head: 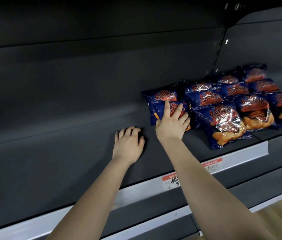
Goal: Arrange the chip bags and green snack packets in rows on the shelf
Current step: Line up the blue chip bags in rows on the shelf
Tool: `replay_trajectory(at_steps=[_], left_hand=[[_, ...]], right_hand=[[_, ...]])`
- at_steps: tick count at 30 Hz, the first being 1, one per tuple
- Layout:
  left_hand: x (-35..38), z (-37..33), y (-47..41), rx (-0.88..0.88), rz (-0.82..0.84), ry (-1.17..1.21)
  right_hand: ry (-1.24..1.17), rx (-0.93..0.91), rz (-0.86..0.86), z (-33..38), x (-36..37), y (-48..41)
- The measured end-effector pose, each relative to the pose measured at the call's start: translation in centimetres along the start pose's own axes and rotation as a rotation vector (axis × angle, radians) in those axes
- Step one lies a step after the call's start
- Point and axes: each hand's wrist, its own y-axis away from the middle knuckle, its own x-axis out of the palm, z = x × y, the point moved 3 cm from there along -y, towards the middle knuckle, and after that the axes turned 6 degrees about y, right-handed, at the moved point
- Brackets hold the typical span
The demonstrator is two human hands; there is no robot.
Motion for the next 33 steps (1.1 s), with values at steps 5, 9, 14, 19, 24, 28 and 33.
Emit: replay_trajectory(at_steps=[5,9,14,19,24,28,33], left_hand=[[0.0,0.0,-0.1,0.001,0.003,-0.001],[-0.1,-0.1,-0.2,-0.001,0.004,-0.005],[-0.3,-0.1,-0.2,0.011,0.043,-0.048],[-2.0,1.8,0.1,-0.006,0.048,-0.079],[-5.4,6.6,2.8,-0.132,-0.028,-0.092],[-8.9,11.9,6.5,-0.278,-0.103,-0.116],[-12.5,18.7,12.2,-0.478,-0.179,-0.166]], right_hand=[[-0.004,-0.027,0.01,0.5,0.5,-0.9],[0.005,-0.044,0.022,0.6,0.6,-1.0],[-0.199,-0.014,0.129,0.5,-0.8,-1.3],[-0.314,-0.176,-0.163,2.7,-3.5,-0.5],[-0.38,-0.283,-0.038,9.5,-2.5,1.6],[-0.363,-0.451,0.101,15.7,-0.1,5.5],[-0.373,-0.662,0.263,22.7,1.4,10.4]])
